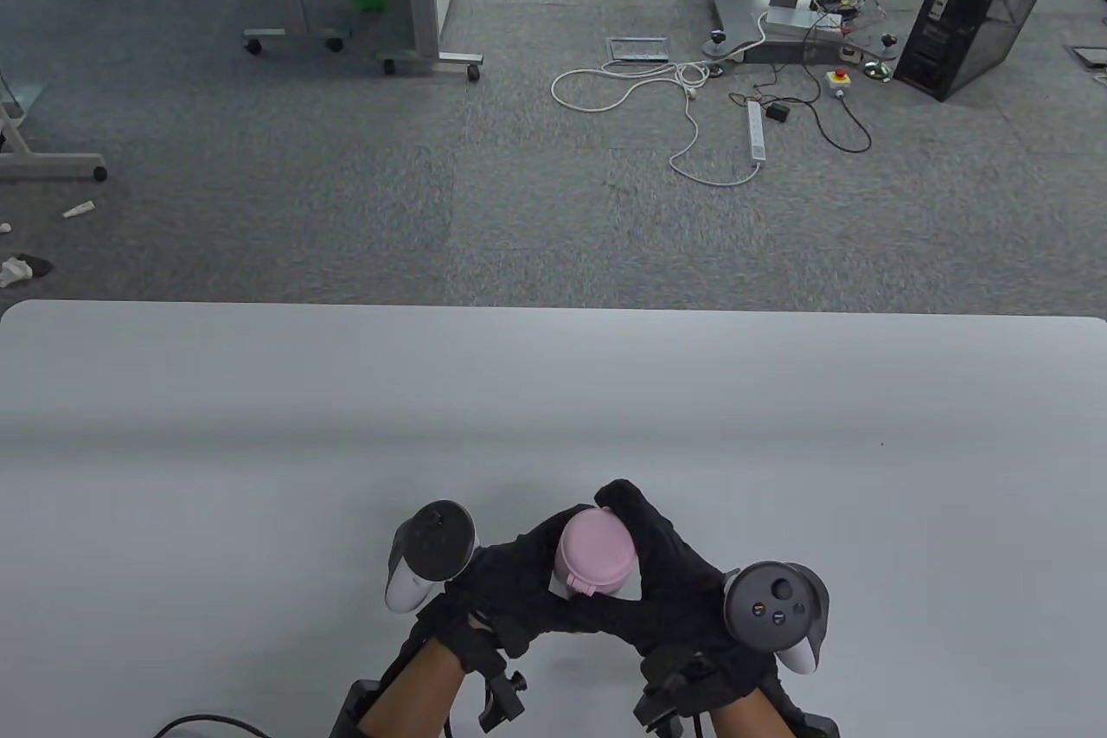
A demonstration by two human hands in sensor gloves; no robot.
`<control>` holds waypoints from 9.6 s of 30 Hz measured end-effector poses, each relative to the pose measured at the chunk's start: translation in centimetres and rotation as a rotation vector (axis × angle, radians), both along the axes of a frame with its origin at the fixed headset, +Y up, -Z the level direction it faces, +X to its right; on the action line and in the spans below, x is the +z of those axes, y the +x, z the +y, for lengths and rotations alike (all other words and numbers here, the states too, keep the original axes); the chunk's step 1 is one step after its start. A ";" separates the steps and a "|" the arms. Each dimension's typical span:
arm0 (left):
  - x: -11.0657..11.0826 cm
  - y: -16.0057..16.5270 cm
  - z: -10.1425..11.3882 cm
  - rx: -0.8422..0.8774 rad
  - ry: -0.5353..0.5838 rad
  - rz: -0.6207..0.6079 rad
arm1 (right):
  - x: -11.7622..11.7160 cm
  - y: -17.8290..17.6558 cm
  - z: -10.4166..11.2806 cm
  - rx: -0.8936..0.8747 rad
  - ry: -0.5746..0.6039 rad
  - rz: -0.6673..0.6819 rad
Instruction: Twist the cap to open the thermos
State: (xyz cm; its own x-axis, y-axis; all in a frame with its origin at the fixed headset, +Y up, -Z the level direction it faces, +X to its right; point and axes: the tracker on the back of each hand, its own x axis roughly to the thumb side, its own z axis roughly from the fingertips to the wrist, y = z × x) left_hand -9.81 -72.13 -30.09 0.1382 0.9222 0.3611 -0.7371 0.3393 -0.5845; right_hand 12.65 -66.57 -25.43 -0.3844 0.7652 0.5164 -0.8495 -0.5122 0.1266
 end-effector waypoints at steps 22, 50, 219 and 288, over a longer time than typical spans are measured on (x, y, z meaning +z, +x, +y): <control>2.8 1.2 1.2 -0.047 0.176 0.235 | 0.9 -0.6 2.3 0.124 0.064 -0.287; 2.1 1.4 0.4 0.143 0.110 0.103 | -1.0 -0.1 0.9 -0.182 0.100 0.065; 2.9 0.6 0.3 0.143 0.154 0.329 | 0.7 -1.4 1.2 -0.156 -0.008 0.012; 3.1 1.1 0.2 0.130 0.180 0.296 | 0.3 -0.8 1.2 -0.233 0.015 0.061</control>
